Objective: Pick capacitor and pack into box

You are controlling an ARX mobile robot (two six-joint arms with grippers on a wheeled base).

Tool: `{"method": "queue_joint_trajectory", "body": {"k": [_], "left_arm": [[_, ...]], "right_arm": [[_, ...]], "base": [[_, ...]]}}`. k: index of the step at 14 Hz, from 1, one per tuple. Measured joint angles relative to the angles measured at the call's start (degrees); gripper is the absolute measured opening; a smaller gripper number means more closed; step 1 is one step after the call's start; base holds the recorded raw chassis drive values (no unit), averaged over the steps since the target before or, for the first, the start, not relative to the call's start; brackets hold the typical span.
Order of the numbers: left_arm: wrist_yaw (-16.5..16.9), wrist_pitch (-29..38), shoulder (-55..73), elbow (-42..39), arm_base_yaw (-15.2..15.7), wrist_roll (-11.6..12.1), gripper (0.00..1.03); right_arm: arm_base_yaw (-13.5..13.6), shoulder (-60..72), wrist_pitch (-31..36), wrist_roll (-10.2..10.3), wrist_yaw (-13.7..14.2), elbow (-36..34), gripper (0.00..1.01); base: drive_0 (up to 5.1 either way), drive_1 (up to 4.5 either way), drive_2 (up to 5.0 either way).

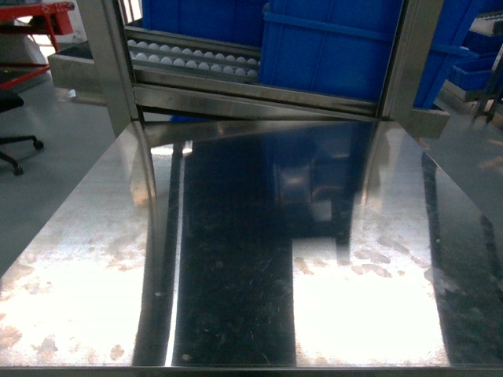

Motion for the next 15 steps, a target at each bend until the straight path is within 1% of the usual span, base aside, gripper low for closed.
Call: {"method": "queue_joint_trajectory", "body": {"k": [15], "left_arm": [[0.0, 0.52, 0.0, 0.0, 0.0, -0.02, 0.45]], "right_arm": [[0.0, 0.0, -0.09, 0.0, -0.02, 0.0, 0.98]], "base": [[0.0, 0.0, 0.0]]}}
